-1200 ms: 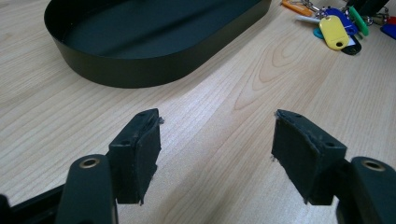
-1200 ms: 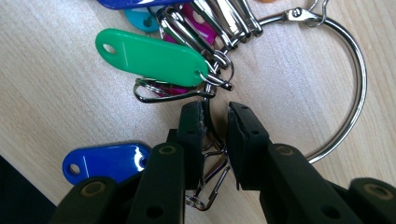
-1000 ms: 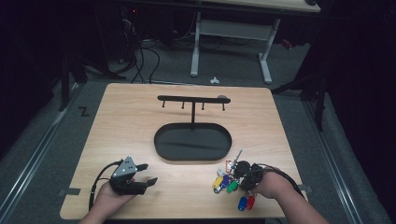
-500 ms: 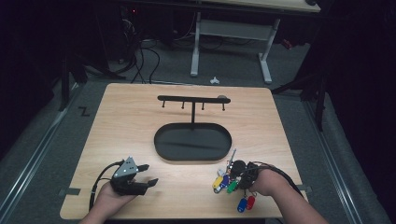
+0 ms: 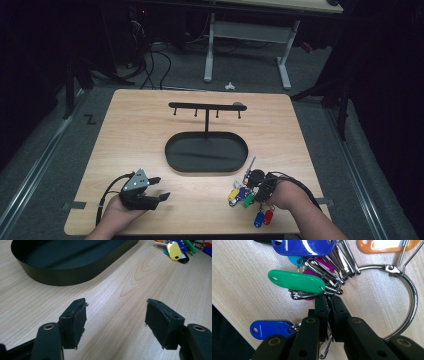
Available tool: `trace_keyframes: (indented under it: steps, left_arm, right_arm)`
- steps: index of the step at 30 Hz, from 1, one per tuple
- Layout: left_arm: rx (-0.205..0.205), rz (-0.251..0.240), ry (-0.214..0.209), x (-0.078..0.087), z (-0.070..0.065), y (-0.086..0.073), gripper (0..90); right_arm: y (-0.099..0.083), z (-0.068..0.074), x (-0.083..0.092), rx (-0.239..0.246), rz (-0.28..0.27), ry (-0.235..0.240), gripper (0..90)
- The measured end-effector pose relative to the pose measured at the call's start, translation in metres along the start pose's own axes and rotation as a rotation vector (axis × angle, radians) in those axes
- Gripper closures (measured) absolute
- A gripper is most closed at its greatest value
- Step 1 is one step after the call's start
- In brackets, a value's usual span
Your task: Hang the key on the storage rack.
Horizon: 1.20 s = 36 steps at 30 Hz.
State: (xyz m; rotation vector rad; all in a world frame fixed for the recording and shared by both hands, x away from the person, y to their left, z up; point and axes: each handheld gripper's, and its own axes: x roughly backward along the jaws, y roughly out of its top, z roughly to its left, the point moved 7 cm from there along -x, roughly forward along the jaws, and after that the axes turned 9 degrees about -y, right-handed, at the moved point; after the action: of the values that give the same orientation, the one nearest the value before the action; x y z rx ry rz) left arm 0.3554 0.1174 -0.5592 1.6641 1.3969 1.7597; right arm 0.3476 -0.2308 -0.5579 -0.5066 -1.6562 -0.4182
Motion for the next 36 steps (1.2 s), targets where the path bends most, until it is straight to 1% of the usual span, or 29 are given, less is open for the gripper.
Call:
trace_keyframes:
  steps: [9,10,12,13,15,16,19,20,21,22,24,25,31,36]
  left_arm:
    - [-0.003,0.004,0.005,0.0,0.0,0.0,34.0]
    - [-0.003,0.005,0.006,0.0,0.0,0.0,34.1]
    - [-0.004,0.008,0.006,0.001,0.0,-0.001,34.2]
    - [-0.005,0.01,0.008,0.001,0.0,-0.001,34.2]
    - [-0.006,0.012,0.009,0.001,0.0,-0.001,34.2]
    - [-0.006,0.011,0.011,0.001,0.001,-0.002,34.2]
    - [-0.005,0.01,0.011,0.001,0.001,-0.002,34.3]
    - [-0.005,0.01,0.011,0.001,0.001,-0.002,34.3]
    - [-0.008,0.01,0.012,0.001,0.001,-0.002,34.3]
    - [-0.008,0.013,0.009,0.001,0.0,-0.002,34.4]
    - [-0.008,0.011,0.01,0.001,0.0,-0.002,34.4]
    - [-0.008,0.01,0.01,0.0,-0.001,-0.002,34.4]
    - [-0.01,0.013,0.009,0.0,0.0,-0.002,34.5]
    - [-0.012,0.013,0.008,0.0,-0.001,-0.002,34.5]
  right_arm:
    - [0.0,0.002,0.001,0.001,-0.003,-0.036,85.9]
    - [0.0,0.002,0.001,0.001,0.009,-0.057,85.9]
    - [0.0,0.002,0.002,0.003,0.011,-0.063,86.0]
    - [0.0,0.001,0.007,-0.006,0.001,-0.056,86.0]
    - [0.0,0.0,0.01,-0.006,-0.001,-0.059,86.4]
    - [-0.001,-0.002,0.019,-0.014,-0.011,-0.069,86.6]
    - [-0.002,-0.006,0.031,-0.02,-0.026,-0.089,86.8]
    - [-0.002,-0.006,0.031,-0.02,-0.026,-0.089,86.8]
    - [-0.002,-0.007,0.036,-0.021,-0.032,-0.1,86.8]
    - [-0.003,-0.009,0.045,-0.021,-0.046,-0.124,87.0]
    - [-0.004,-0.011,0.051,-0.022,-0.052,-0.14,87.0]
    - [-0.004,-0.012,0.055,-0.02,-0.053,-0.156,87.0]
    - [-0.004,-0.016,0.069,-0.012,-0.064,-0.197,87.2]
    - [-0.003,-0.018,0.073,-0.011,-0.06,-0.211,87.3]
